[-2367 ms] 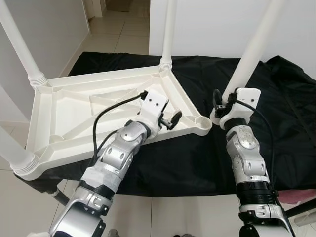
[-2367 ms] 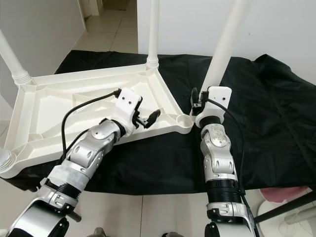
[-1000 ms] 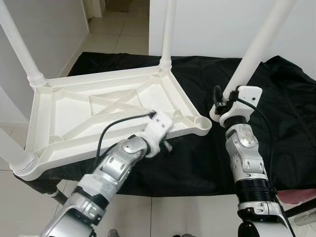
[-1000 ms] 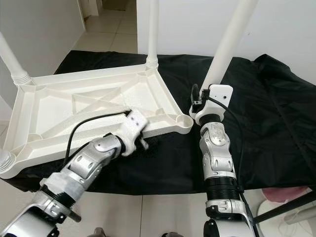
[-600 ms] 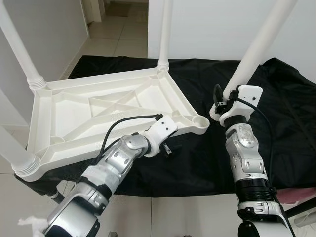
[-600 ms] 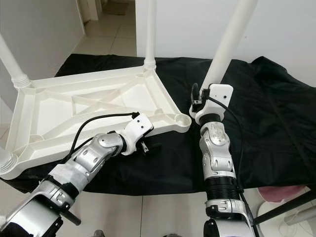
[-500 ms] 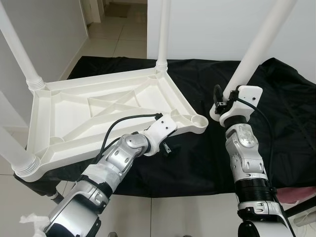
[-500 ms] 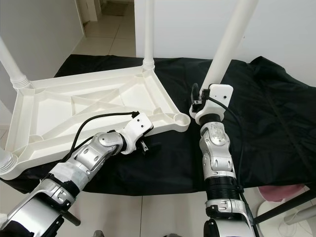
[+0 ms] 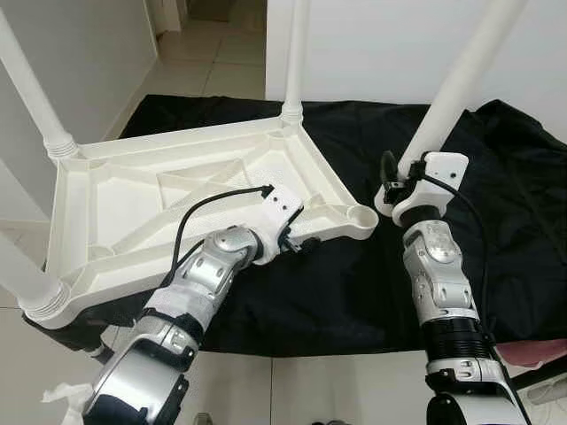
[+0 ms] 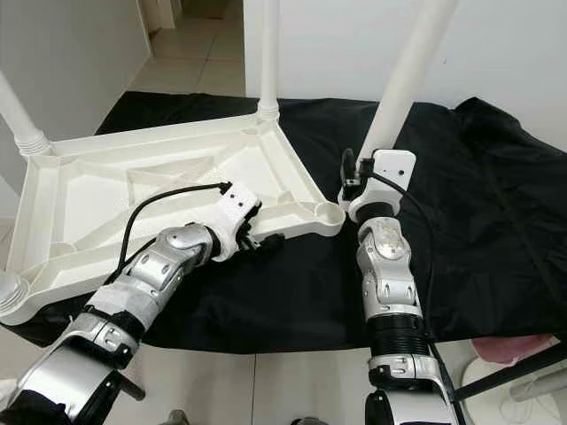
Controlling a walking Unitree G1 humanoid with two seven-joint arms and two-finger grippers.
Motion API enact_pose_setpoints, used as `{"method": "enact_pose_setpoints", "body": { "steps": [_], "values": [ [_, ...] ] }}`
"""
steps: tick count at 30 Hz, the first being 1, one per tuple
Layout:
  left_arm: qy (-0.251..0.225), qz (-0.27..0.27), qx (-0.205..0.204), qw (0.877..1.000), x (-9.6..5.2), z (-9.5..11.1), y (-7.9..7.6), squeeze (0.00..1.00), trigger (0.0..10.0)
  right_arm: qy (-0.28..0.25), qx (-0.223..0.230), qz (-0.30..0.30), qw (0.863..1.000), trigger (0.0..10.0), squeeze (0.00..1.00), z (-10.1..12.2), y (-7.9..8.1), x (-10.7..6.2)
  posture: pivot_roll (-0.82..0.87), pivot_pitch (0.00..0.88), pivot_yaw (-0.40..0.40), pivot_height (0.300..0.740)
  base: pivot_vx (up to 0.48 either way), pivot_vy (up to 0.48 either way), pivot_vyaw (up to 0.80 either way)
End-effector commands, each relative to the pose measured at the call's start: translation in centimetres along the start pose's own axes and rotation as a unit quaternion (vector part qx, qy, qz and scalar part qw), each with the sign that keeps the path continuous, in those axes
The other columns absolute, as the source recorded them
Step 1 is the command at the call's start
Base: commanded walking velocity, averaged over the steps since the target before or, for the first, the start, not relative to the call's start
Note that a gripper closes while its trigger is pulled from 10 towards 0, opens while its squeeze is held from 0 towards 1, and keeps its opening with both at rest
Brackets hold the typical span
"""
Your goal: Building children table
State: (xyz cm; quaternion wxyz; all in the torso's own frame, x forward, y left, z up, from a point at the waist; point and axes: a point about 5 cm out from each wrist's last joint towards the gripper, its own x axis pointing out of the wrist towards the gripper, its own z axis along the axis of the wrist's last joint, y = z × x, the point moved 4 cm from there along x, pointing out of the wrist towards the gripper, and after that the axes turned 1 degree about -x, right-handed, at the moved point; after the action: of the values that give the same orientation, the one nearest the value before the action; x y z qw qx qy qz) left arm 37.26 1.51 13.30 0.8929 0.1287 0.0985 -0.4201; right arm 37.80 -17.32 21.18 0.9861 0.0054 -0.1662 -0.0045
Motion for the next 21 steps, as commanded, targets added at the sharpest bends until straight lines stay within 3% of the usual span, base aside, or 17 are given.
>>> {"method": "enact_pose_setpoints", "body": {
  "steps": [1, 4, 6, 7, 12, 13, 16, 17, 21],
  "values": [
    [0.014, 0.045, 0.010, 0.999, 0.1, -0.6, 0.8, 0.00, 10.0, -0.012, -0.004, 0.004, 1.000, 10.0, 0.00, 0.5, 0.1, 0.2, -0.03, 0.000, -0.020, 0.740, 0.000, 0.000, 0.00],
    [0.029, 0.038, 0.017, 0.999, 0.2, -1.2, 0.5, 0.00, 10.0, -0.012, -0.004, 0.005, 1.000, 10.0, 0.00, 0.5, 0.2, 0.2, -0.03, 0.000, -0.019, 0.740, 0.000, 0.000, 0.00],
    [0.052, -0.004, 0.114, 0.992, 0.3, -2.3, -1.1, 0.00, 10.0, -0.012, -0.005, 0.005, 1.000, 10.0, 0.00, 0.5, 0.2, 0.2, -0.03, 0.000, -0.018, 0.740, 0.000, 0.000, 0.00],
    [0.056, -0.027, 0.126, 0.990, 0.3, -2.7, -1.9, 0.00, 10.0, -0.012, -0.005, 0.005, 1.000, 10.0, 0.00, 0.5, 0.2, 0.2, -0.03, 0.000, -0.018, 0.740, 0.000, 0.000, 0.00],
    [0.042, -0.053, 0.080, 0.994, 0.4, -2.4, -3.1, 0.00, 10.0, -0.013, -0.006, 0.005, 1.000, 10.0, 0.00, 0.5, 0.2, 0.3, -0.03, 0.000, -0.016, 0.740, 0.000, 0.000, 0.00],
    [0.042, -0.064, 0.081, 0.994, 0.3, -2.4, -3.3, 0.00, 6.5, -0.013, -0.005, 0.004, 1.000, 10.0, 0.00, 0.5, 0.2, 0.3, -0.04, 0.000, -0.014, 0.740, 0.000, 0.000, 0.00],
    [0.045, -0.071, 0.094, 0.992, 0.3, -2.6, -3.5, 0.00, 5.8, -0.012, -0.006, 0.004, 1.000, 10.0, 0.00, 0.5, 0.2, 0.2, -0.03, 0.000, -0.014, 0.740, 0.000, 0.000, 0.00],
    [0.043, -0.077, 0.097, 0.991, 0.2, -2.7, -3.5, 0.00, 0.0, -0.013, -0.006, 0.004, 1.000, 10.0, 0.00, 0.4, 0.2, 0.2, -0.03, 0.000, -0.013, 0.740, 0.000, 0.000, 0.00],
    [0.035, -0.088, 0.098, 0.991, 0.0, -2.4, -3.6, 0.00, 0.0, -0.012, -0.005, 0.005, 1.000, 10.0, 0.00, 0.4, 0.2, 0.2, -0.03, 0.000, -0.012, 0.740, 0.000, 0.000, 0.00]
  ]
}}
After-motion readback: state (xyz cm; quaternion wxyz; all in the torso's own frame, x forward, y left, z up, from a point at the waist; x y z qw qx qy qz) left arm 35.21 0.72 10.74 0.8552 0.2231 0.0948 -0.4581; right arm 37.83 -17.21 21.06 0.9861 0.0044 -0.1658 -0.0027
